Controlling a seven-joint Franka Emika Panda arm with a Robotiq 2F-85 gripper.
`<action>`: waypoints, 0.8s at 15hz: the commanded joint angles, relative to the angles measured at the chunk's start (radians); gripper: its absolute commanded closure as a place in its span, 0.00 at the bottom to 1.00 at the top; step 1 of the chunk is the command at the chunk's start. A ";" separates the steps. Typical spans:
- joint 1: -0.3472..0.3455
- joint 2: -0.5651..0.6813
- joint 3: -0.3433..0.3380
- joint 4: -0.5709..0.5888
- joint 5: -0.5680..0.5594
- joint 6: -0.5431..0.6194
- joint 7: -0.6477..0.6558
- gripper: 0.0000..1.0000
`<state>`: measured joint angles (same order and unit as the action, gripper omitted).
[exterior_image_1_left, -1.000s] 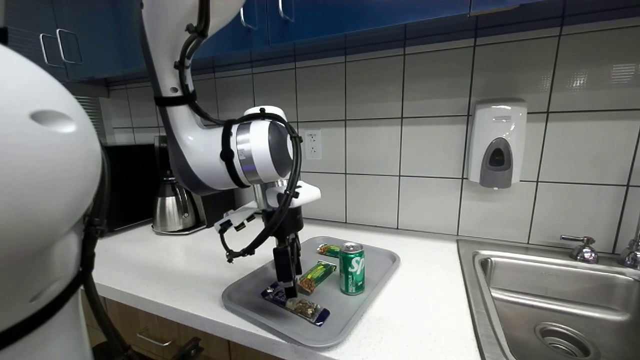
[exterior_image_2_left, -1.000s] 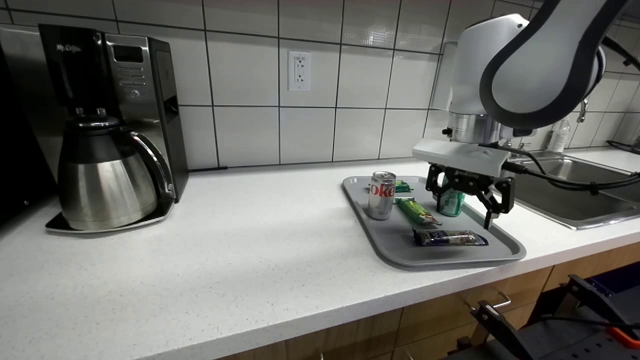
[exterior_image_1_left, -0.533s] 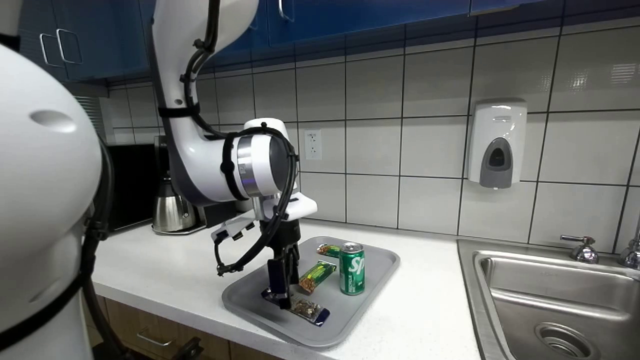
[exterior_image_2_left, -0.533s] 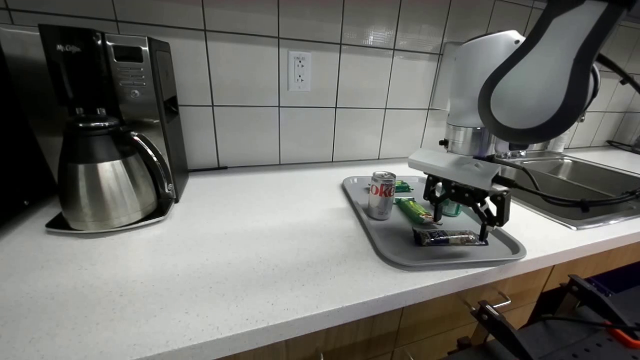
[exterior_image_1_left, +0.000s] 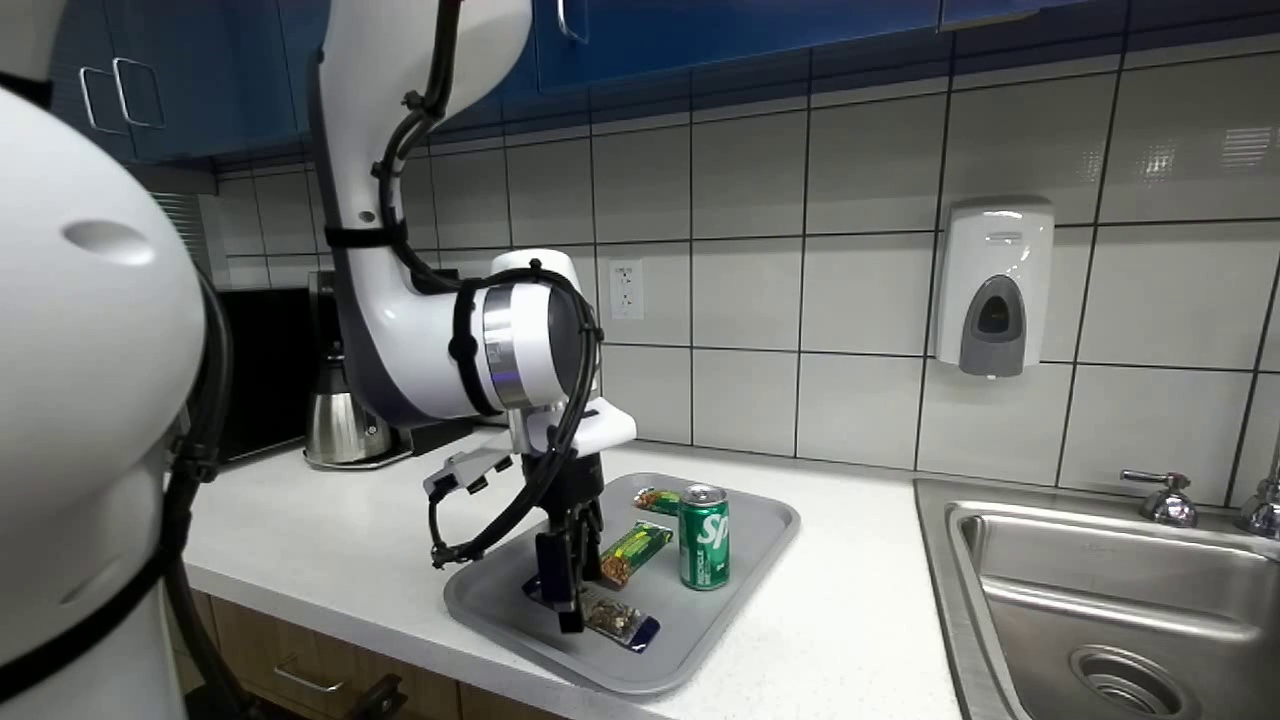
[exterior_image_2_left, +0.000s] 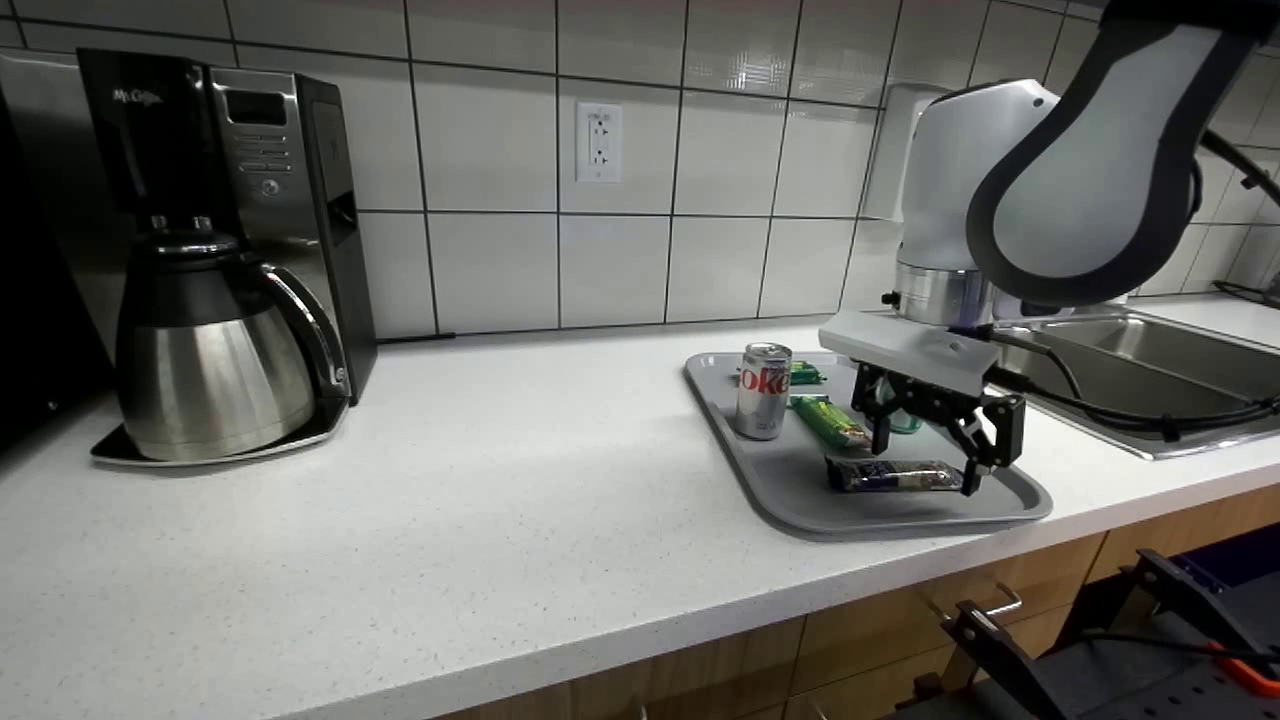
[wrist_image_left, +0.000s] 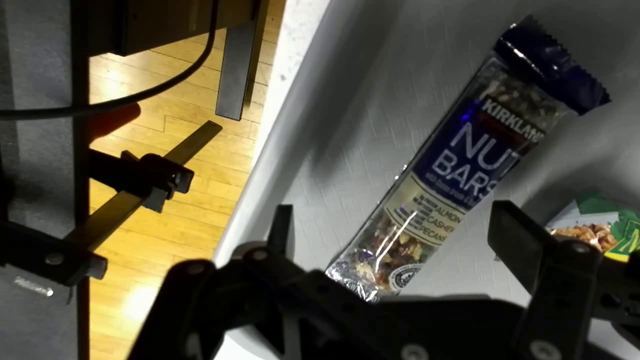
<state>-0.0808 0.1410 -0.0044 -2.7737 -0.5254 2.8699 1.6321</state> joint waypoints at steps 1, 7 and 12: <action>0.014 0.016 -0.023 0.002 -0.048 0.027 0.056 0.00; 0.017 0.037 -0.037 0.007 -0.062 0.047 0.061 0.00; 0.022 0.047 -0.050 0.009 -0.067 0.063 0.065 0.00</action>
<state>-0.0757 0.1746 -0.0315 -2.7727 -0.5519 2.9103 1.6495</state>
